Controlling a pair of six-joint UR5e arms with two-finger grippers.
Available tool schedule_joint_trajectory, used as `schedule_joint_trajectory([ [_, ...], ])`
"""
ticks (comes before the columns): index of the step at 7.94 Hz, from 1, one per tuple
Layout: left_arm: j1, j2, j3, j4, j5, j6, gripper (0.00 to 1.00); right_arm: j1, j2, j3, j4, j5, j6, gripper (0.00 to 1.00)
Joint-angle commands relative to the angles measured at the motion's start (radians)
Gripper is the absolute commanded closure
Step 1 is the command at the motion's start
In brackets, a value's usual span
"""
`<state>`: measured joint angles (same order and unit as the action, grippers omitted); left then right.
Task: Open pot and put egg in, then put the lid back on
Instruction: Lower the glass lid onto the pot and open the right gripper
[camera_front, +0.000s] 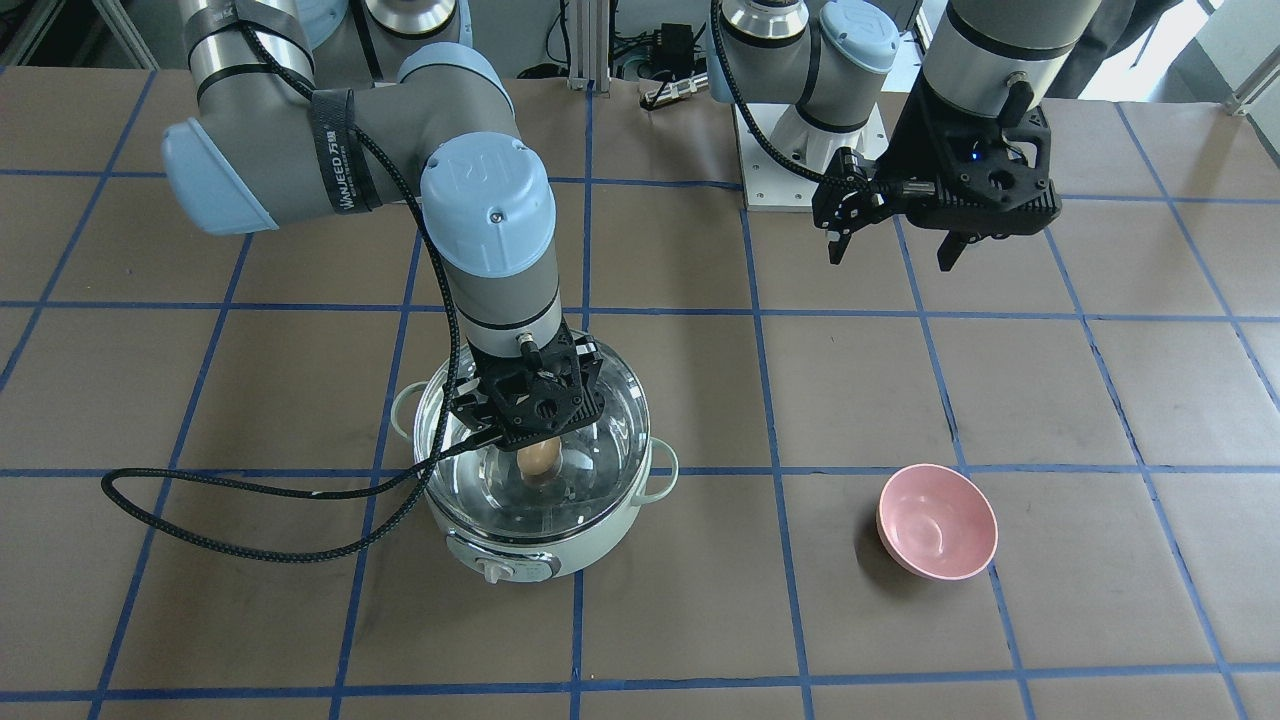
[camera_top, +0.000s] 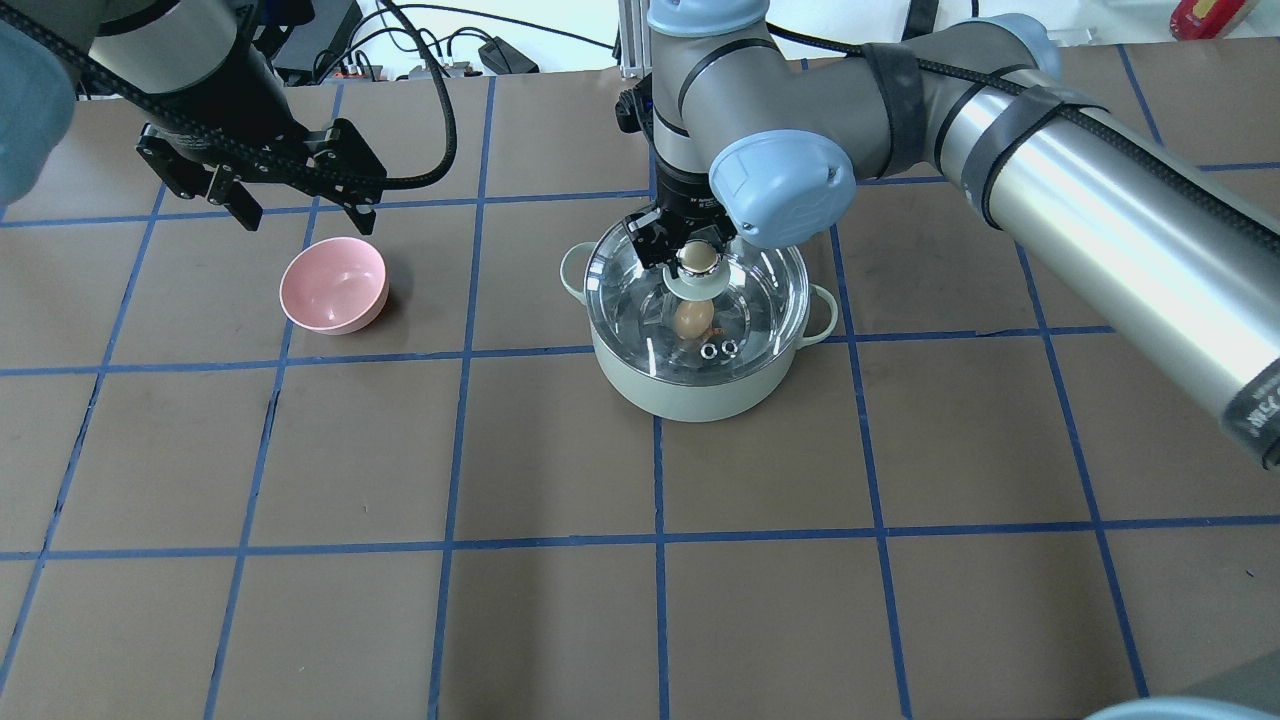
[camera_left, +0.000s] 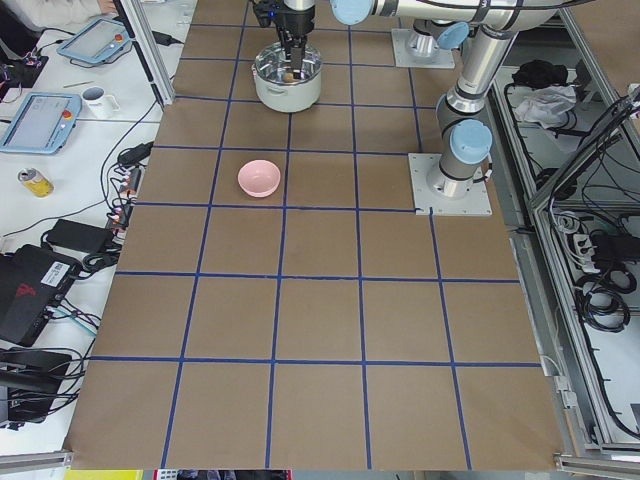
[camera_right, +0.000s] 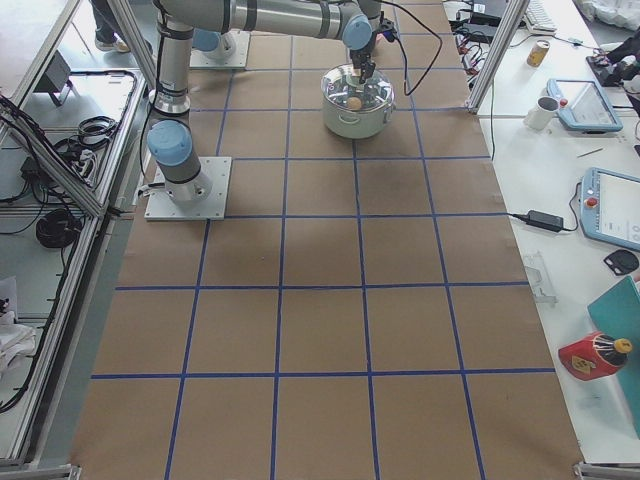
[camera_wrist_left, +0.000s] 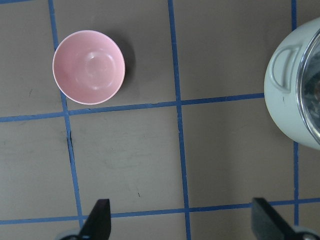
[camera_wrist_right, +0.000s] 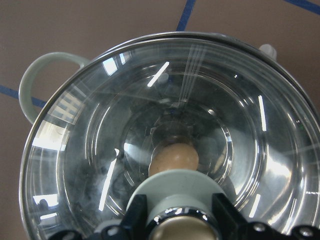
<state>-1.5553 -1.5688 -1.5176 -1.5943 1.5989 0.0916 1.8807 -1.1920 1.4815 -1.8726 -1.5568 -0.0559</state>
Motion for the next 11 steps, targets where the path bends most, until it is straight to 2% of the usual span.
schedule_joint_trajectory([
  [1, 0.0, 0.0, -0.001, 0.0, -0.002, 0.002, 0.0, 0.0, 0.0, 0.005, -0.009, 0.0, -0.002, 1.0],
  [5, 0.0, 0.0, -0.001, 0.0, 0.0, -0.003, 0.0, 0.0, 0.0, 0.005, -0.065, 0.0, -0.041, 1.0],
  [10, 0.0, 0.0, -0.003, 0.0, 0.0, -0.004, 0.0, 0.0, 0.0, 0.013, -0.066, -0.009, -0.07, 1.0],
  [11, 0.0, 0.0, -0.003, 0.0, 0.0, -0.004, 0.0, 0.0, 0.0, 0.013, -0.066, -0.009, -0.07, 0.85],
])
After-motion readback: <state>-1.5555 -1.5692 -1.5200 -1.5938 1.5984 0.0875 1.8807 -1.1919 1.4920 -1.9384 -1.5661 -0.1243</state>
